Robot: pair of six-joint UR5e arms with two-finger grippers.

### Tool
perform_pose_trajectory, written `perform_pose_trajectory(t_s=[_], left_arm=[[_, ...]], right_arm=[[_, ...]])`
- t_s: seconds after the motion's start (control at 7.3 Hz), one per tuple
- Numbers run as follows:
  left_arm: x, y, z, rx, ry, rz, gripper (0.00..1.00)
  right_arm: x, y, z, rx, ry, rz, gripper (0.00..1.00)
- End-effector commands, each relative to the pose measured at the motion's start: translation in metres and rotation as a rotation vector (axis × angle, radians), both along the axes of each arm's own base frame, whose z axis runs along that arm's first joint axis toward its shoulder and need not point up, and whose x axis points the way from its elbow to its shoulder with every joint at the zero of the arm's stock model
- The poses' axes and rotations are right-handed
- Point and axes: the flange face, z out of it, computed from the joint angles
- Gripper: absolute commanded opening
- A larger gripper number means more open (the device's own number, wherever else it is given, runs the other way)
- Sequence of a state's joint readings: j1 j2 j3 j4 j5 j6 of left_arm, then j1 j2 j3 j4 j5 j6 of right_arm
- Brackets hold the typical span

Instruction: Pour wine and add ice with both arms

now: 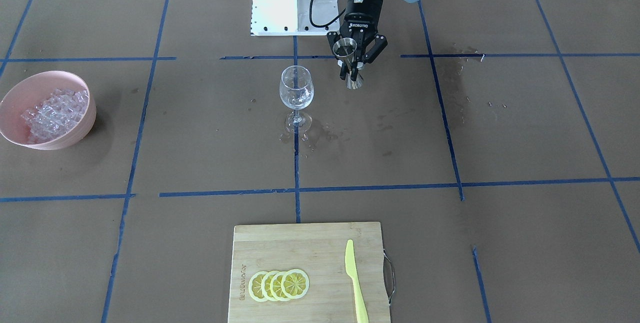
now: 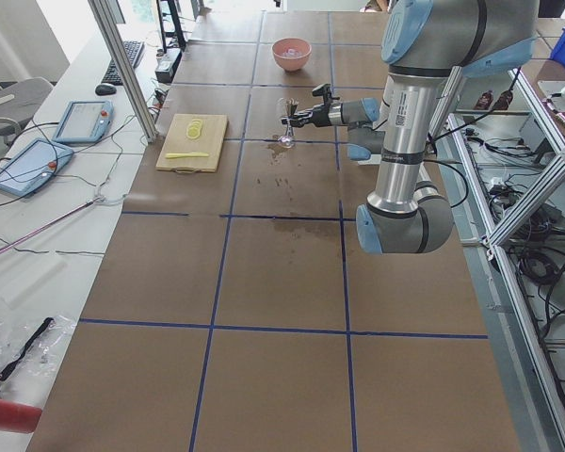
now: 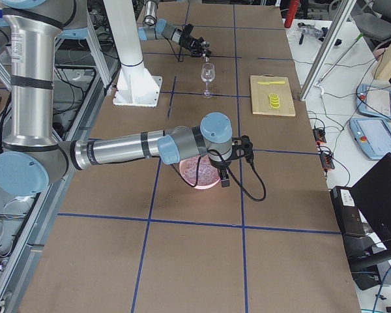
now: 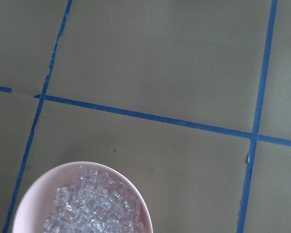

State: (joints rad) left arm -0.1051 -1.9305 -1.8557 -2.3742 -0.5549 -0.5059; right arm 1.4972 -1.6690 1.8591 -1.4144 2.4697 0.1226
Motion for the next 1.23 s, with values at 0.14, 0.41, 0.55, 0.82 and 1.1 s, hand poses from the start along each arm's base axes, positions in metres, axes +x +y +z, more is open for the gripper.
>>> perform_pose_trajectory(t_s=[0.14,0.41,0.55,0.82,1.1], left_arm=[[0.01,-0.014,-0.018,0.057,-0.19,0.075,0.0],[0.012,-0.026,-0.027,0.067,-0.275,0.124,0.0],[0.011,-0.033,-0.033,0.099,-0.362,0.15,0.0],[0.014,-0.036,-0.046,0.119,-0.5,0.17,0.0],[0.013,-0.039,-0.055,0.165,-0.627,0.182,0.0]], right_arm=[[-0.001,0.0,0.0,0.0,0.0,-0.002,1.0],[-0.001,0.0,0.001,-0.001,0.0,-0.003,1.0],[-0.002,0.0,0.001,-0.003,0.0,-0.005,1.0],[-0.002,0.0,0.002,-0.004,0.0,-0.005,1.0],[-0.003,0.0,0.002,-0.004,0.0,-0.006,1.0]])
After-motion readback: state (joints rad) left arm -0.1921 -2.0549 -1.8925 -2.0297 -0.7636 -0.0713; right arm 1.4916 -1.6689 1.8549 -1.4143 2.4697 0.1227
